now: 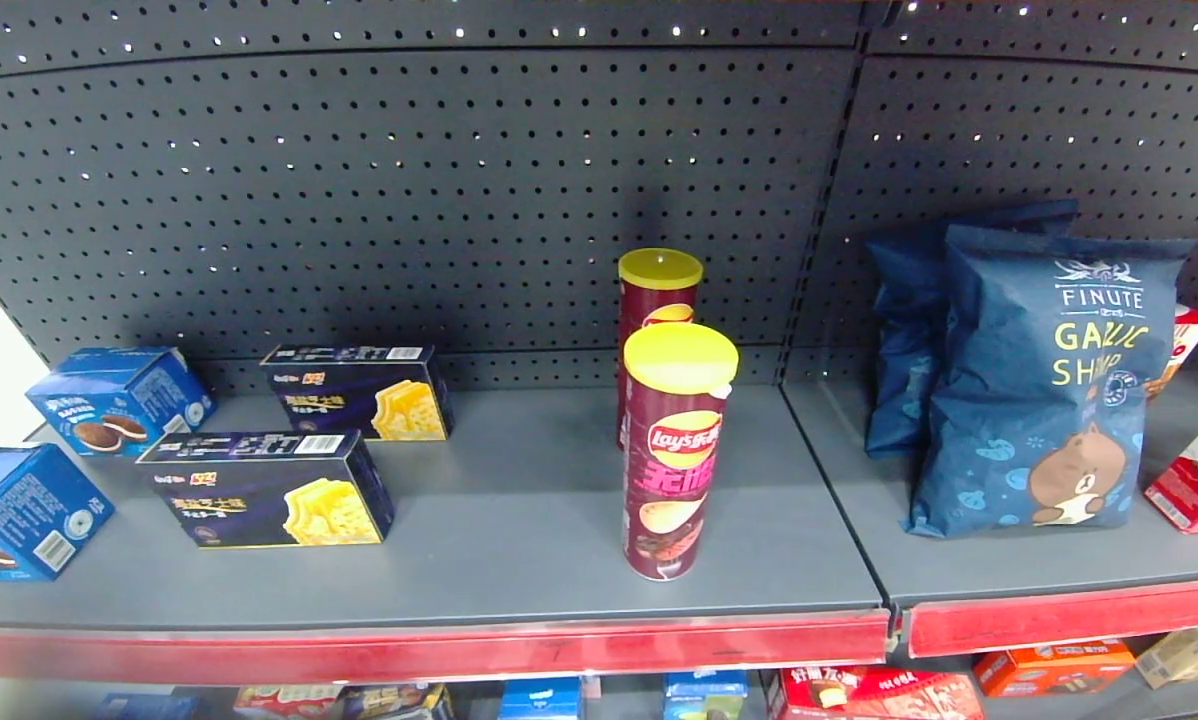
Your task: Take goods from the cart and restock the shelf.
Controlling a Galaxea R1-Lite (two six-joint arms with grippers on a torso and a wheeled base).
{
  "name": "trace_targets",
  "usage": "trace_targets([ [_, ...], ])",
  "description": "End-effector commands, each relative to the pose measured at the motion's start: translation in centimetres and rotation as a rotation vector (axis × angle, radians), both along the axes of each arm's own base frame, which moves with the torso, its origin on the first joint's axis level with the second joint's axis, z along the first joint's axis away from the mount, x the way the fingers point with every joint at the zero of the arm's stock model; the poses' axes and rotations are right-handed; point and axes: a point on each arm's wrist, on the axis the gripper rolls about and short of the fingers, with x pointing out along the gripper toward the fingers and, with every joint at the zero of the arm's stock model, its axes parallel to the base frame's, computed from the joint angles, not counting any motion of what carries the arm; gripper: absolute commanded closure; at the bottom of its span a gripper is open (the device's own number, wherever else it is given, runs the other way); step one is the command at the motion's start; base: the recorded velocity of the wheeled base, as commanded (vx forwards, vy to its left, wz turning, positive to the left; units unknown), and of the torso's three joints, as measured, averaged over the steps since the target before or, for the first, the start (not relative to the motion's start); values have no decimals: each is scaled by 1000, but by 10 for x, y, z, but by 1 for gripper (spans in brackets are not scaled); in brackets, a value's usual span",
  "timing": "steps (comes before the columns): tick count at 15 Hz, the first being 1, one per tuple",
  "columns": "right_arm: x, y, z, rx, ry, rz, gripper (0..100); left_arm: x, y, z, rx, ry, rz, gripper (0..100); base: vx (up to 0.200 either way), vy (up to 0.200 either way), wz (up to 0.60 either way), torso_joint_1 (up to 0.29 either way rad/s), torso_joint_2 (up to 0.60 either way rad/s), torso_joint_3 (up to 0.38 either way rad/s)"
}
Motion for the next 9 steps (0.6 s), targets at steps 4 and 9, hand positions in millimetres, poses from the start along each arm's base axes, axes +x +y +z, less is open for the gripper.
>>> trace_targets([
  [4,1,0,-2,0,5,0,0,19,-1,-38,-24,84,49,0,0,0,0,0,0,0],
  [9,0,0,-1,-1,-1,-1,0,54,2,-107,1,142,93,0,0,0,0,0,0,0],
])
